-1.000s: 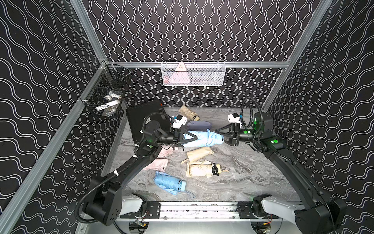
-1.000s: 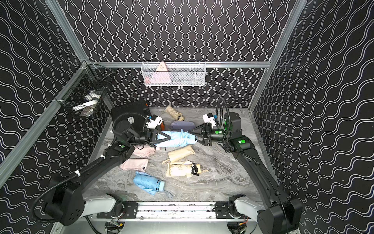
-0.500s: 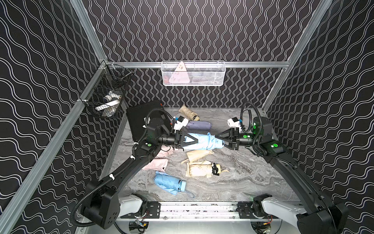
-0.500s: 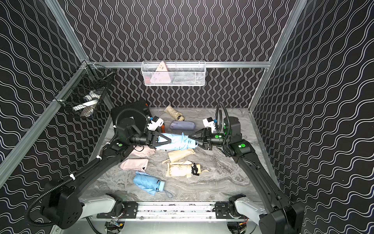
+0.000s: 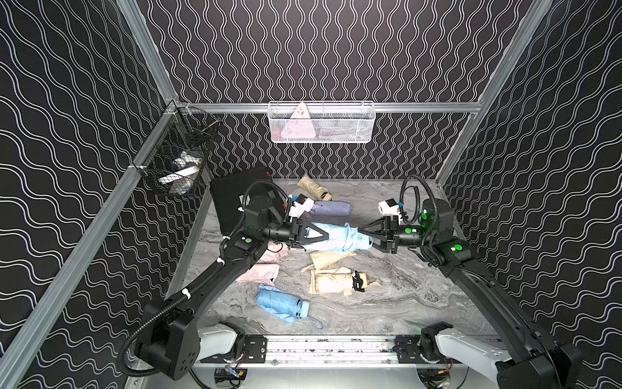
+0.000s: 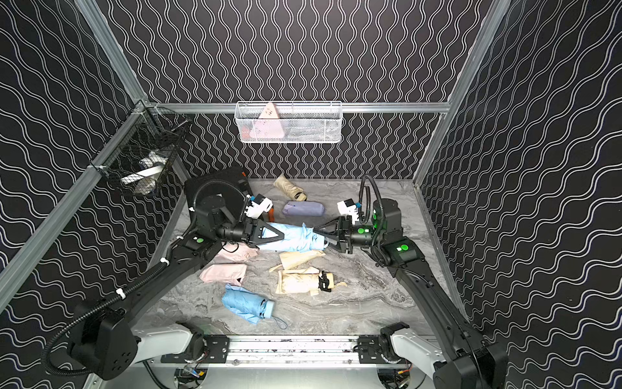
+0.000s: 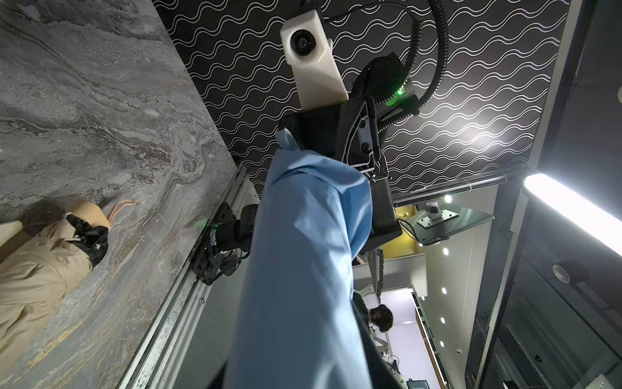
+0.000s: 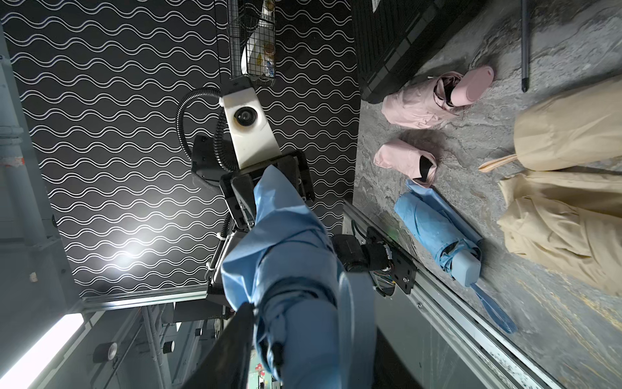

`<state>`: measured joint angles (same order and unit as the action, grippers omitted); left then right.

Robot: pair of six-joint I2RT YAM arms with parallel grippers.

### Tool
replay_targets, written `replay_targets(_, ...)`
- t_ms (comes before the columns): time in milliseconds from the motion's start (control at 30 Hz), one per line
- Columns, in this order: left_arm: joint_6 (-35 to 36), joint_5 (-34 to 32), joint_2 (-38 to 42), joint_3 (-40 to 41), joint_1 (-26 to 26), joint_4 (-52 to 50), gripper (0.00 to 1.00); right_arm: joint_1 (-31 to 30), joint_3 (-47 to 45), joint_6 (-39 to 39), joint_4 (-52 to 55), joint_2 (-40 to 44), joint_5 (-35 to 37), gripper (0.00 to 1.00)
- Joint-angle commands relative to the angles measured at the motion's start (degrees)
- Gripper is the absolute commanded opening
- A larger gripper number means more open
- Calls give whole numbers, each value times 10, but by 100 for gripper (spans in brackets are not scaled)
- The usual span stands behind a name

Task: Take umbrellas out of sleeves
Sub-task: Take out the umbrella from the umbrella sleeve.

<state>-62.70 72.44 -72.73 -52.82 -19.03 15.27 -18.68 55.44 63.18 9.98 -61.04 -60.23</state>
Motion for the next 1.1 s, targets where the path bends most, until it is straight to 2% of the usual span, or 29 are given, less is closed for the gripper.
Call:
replay_targets(0,3,-39,-3,-2,5,-18,20,-6,1,4,-52,8,-56,50)
replay_targets(133,-3,-37,-3,-2,5,-9,19,-6,1,-22,-14,19,-53,54)
replay_targets(433,-12,-38,-8,-5,5,4,19,-6,-16,-23,-9,28,-66,52)
replay_targets(800,-7,-44,-3,-1,5,-5,19,-11,-25,-18,-27,22,-69,38)
replay_targets(1067,-11,-37,-6,0,4,-2,19,-20,-26,-8,-54,12,-62,38)
